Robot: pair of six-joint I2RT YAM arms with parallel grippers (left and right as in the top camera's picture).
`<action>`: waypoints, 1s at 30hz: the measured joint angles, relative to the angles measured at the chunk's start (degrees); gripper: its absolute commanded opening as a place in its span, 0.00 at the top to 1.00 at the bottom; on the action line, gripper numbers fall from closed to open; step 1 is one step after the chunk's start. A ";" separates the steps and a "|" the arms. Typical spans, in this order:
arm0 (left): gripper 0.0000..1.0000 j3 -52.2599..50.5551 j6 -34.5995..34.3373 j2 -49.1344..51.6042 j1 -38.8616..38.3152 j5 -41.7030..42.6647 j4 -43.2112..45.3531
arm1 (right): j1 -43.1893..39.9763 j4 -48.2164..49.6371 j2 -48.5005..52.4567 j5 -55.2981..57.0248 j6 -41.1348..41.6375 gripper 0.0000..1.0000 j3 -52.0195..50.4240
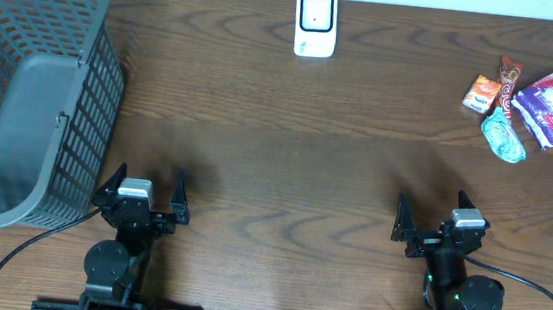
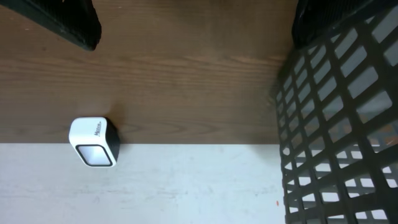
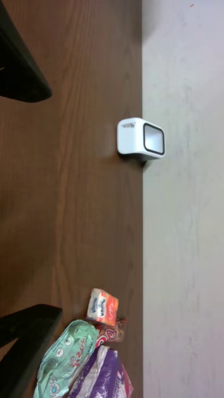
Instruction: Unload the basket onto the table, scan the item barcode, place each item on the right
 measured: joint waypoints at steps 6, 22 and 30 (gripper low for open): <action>0.02 0.00 0.50 0.00 0.00 -0.11 0.00 | 0.00 0.00 0.00 0.00 -0.02 0.01 0.00; 0.02 0.00 0.20 0.00 0.00 -0.22 0.00 | 0.00 0.00 0.00 0.00 0.00 0.01 0.00; 0.02 0.00 -0.74 0.00 0.00 -0.22 0.04 | 0.00 0.00 0.00 0.00 0.00 0.01 0.00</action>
